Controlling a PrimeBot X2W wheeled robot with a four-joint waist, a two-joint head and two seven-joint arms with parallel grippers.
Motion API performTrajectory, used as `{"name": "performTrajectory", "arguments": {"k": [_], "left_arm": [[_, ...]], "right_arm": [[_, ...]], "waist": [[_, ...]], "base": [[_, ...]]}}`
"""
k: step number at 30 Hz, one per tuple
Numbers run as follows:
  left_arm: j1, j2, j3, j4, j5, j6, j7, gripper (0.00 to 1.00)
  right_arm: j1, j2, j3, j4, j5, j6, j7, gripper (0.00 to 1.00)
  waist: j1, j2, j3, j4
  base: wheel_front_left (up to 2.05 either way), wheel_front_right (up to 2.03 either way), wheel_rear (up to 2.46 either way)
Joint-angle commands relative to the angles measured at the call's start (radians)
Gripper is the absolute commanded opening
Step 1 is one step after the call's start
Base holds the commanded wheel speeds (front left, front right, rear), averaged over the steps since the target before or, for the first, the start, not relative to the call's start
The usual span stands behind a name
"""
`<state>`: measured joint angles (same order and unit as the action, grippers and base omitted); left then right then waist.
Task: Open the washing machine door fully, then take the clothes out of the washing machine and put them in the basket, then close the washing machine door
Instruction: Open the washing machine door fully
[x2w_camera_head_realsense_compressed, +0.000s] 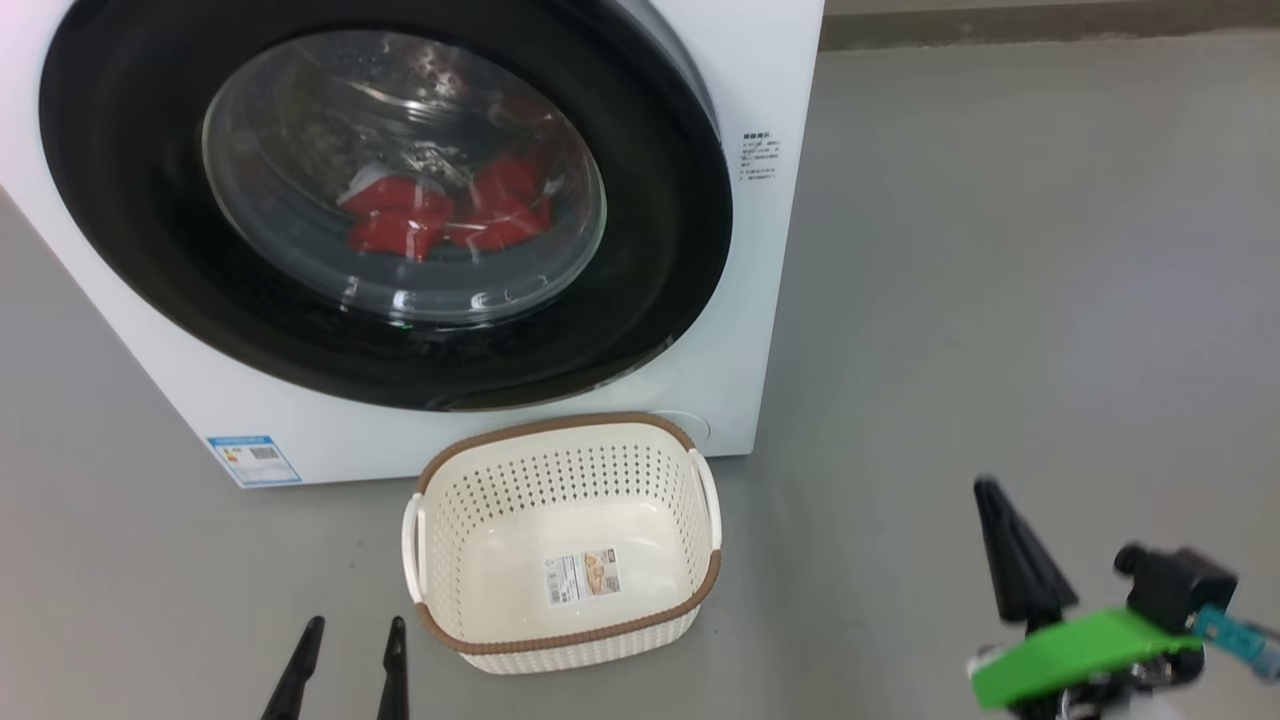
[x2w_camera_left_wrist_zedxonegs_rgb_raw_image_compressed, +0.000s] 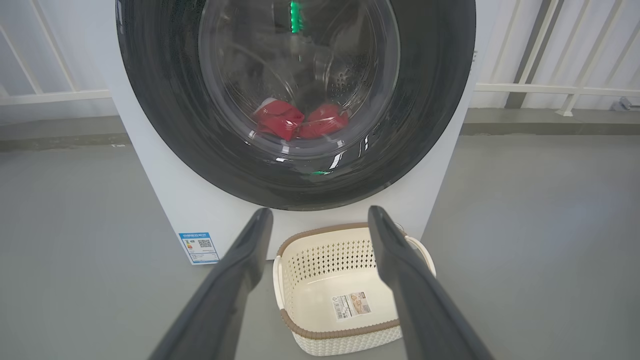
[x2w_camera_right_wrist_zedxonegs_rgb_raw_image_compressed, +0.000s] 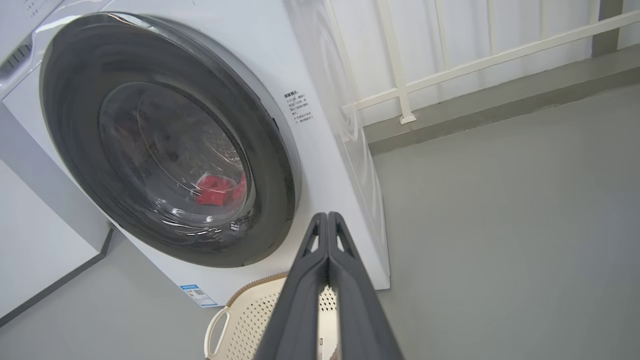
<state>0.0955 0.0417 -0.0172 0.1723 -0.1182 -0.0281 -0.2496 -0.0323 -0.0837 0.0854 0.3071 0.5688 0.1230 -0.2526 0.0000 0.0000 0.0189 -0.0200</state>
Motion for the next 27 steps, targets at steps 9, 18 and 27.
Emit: {"name": "performTrajectory", "arguments": {"k": [9,18,27], "left_arm": [[-0.086,0.009,-0.015,-0.020,-0.005,-0.003,-0.012,1.00],[-0.155,0.009,-0.069,-0.020,-0.017,0.011,-0.012,1.00],[-0.214,0.009,-0.116,-0.015,-0.033,0.024,-0.012,1.00]], "right_arm": [[-0.241,-0.024,0.089,-0.030,0.312,0.008,-0.009,0.00],[-0.423,-0.110,0.159,-0.088,0.726,0.008,0.045,0.00],[-0.568,-0.198,0.117,-0.164,1.034,0.008,0.221,0.00]], "waist": [[0.0000,0.0000,0.068,0.039],[0.0000,0.0000,0.157,0.095],[0.0000,0.0000,0.237,0.134]], "base": [[0.00,0.00,0.00],[0.00,0.00,0.00],[0.00,0.00,0.00]]}}
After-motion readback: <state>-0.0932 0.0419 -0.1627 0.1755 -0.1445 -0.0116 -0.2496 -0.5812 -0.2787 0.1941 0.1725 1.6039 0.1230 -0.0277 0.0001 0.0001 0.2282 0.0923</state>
